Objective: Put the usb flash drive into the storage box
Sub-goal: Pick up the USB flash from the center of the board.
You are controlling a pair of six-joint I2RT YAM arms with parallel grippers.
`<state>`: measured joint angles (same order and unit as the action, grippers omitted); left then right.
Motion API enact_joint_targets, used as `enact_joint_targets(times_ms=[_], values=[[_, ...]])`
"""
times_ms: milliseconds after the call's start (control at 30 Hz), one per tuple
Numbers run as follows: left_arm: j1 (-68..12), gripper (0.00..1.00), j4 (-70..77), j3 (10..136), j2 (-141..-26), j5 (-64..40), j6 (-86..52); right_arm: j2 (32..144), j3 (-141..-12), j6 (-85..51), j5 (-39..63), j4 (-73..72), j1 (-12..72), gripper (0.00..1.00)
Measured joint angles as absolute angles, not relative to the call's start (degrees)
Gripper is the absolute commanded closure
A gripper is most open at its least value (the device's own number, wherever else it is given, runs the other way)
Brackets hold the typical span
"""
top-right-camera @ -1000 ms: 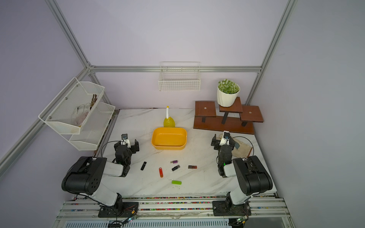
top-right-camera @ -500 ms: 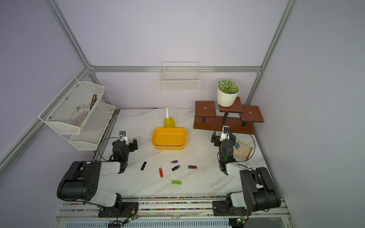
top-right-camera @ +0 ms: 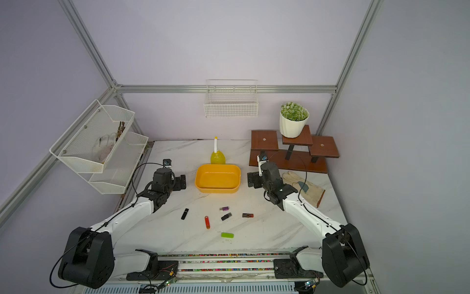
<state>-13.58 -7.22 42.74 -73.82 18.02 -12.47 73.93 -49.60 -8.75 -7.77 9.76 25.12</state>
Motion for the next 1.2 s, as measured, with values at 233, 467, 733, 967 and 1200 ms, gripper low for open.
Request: enact_joint_targets(times_ms=[233,467,733,967,1200], values=[[-19.62,0.08,-18.65,43.03,-72.18,11.79,-19.11,72.29,-49.91,-10.55,-6.13,17.12,25.41,0.01],[-21.67,0.08,-19.64,33.01,-67.16,7.57,-26.3,71.57,-51.33,-11.51,-4.01,17.98,25.41,0.01],[-21.78,0.08,-20.67,30.09,-65.34,4.73,-30.02,71.57,-51.35,-11.86,-1.5,18.09,25.41,0.01],[-21.78,0.16,-23.11,31.68,-72.34,3.03,-31.0,71.61,-51.99,-11.99,-0.47,18.31,25.41,0.01],[-21.78,0.22,-27.53,36.8,-76.07,1.26,-30.65,71.68,-52.23,-11.97,-0.19,18.65,25.41,0.01]])
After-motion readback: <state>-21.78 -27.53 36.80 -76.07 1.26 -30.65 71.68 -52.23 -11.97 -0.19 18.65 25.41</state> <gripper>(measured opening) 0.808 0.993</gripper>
